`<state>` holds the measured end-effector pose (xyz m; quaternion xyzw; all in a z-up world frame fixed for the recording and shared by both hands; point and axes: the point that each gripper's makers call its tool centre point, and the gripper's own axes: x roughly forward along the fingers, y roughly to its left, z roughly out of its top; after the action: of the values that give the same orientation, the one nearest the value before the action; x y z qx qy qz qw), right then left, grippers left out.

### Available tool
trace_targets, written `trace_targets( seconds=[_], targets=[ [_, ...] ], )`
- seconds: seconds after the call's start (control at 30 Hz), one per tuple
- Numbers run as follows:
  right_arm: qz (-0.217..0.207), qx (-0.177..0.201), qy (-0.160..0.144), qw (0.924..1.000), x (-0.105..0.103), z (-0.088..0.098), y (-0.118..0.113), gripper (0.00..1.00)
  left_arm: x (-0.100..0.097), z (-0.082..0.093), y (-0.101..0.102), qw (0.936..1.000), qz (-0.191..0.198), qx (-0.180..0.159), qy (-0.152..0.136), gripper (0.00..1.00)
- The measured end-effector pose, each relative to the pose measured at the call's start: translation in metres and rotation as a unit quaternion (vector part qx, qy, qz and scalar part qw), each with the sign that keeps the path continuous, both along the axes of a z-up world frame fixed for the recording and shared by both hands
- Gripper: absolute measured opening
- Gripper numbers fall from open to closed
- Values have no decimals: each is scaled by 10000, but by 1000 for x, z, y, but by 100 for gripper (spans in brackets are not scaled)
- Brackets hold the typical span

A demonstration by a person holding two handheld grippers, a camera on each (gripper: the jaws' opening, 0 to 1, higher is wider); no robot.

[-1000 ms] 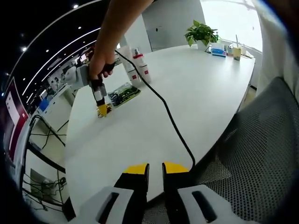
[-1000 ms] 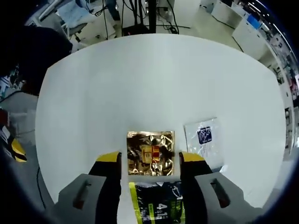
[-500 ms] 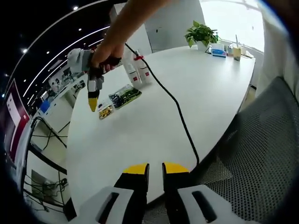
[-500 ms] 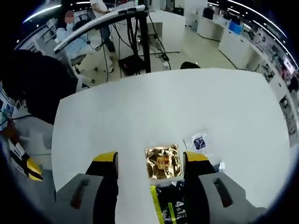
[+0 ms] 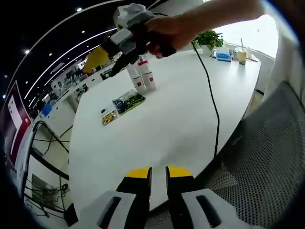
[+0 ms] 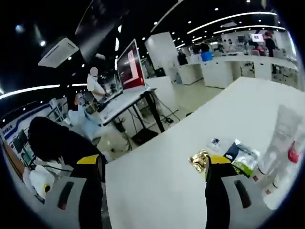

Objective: Arrange the skincare products in the storage area until every visible bottle or jar stands upright without overlapping.

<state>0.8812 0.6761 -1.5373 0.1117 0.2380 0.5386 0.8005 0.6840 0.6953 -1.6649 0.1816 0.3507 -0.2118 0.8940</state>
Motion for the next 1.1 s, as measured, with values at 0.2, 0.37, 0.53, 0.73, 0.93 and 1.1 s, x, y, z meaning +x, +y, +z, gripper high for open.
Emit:
trace_targets(
  seconds=[0.2,0.37,0.53,0.73,0.93,1.1],
  targets=[
    [-763,772,265,9937,-25,24,-56,98,3,9,-2,10000,-32,-11,-24,13],
    [-873,553,315,9941,-68,7,-75,98,2,9,-4,9999,-96,-4,-31,13],
    [-1289,691,375,9885,-91,7,-91,97,7,22,-8,9989,-60,-337,-305,14],
    [-1734,511,318,9830,-110,0,-106,97,8,26,-14,9974,-57,-639,-328,16],
    [-1837,234,66,9827,-132,-6,-110,97,12,39,-20,9916,-12,-1241,-368,23],
    [-1918,-177,-221,9810,-138,-14,-109,97,28,70,-7,9764,402,-1986,-753,37]
  ],
)
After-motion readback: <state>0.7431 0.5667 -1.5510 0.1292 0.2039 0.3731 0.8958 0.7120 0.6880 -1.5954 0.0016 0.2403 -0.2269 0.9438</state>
